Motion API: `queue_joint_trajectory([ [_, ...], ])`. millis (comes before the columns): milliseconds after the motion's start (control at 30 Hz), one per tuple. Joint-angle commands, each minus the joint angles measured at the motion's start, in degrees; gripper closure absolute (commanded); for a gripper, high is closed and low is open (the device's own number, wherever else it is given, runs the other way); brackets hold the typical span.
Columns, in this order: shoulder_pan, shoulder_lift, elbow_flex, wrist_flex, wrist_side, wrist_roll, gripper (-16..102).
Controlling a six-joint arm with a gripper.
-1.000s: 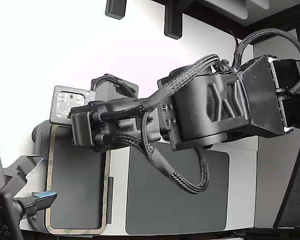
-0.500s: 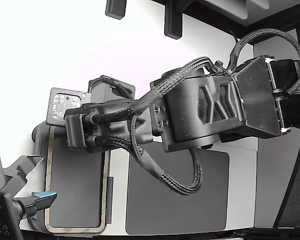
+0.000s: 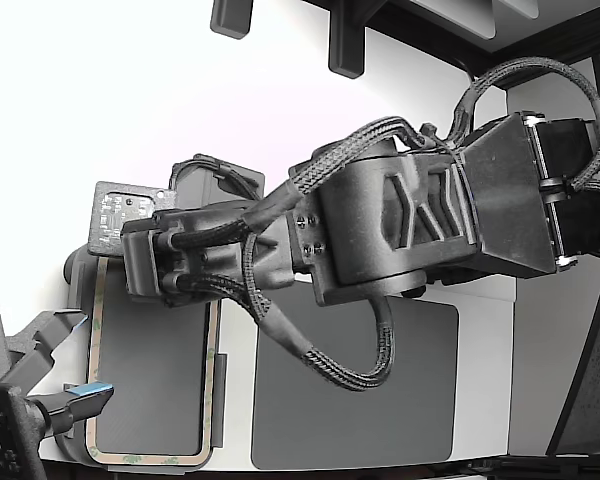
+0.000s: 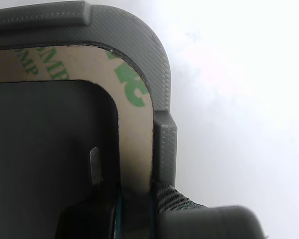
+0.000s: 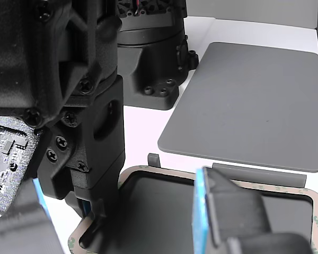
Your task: Move top rectangular frame to the holder.
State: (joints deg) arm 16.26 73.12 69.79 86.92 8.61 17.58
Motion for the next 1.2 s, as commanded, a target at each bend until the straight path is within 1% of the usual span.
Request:
queue_joint_trajectory([
  [0,-0.8,1.1,-1.5,0.4,0.0,-0.2,97],
  [233,-0.8,1.1,-1.5,0.5,-0.1,0.4,97],
  [300,-0.8,0.9,-1.7,0.4,-0.3,0.2,93],
  [367,-0.8,0.8,-1.8,0.4,-0.4,0.1,95],
  [500,-0.8,0.6,-2.1,0.4,-0.6,-0.2,85],
  [567,-0.8,0.6,-2.2,0.4,-0.8,-0.4,72],
  [633,-0.8,0.5,-2.3,0.4,-1.1,-0.5,61],
  [700,-0.8,0.5,-2.4,0.4,-1.5,-1.0,42],
  [733,-0.8,0.5,-2.5,0.5,-1.6,-1.0,39],
  [767,-0.8,0.5,-2.5,0.5,-1.8,-1.0,32],
  [800,-0.8,0.4,-2.5,0.4,-1.9,-1.0,20],
  [833,-0.8,0.4,-2.5,0.4,-1.9,-0.8,12],
  [967,-0.7,0.3,-3.0,0.4,-1.8,-0.6,-14],
  [1167,-0.6,3.0,-2.7,0.5,-0.5,2.2,-14],
])
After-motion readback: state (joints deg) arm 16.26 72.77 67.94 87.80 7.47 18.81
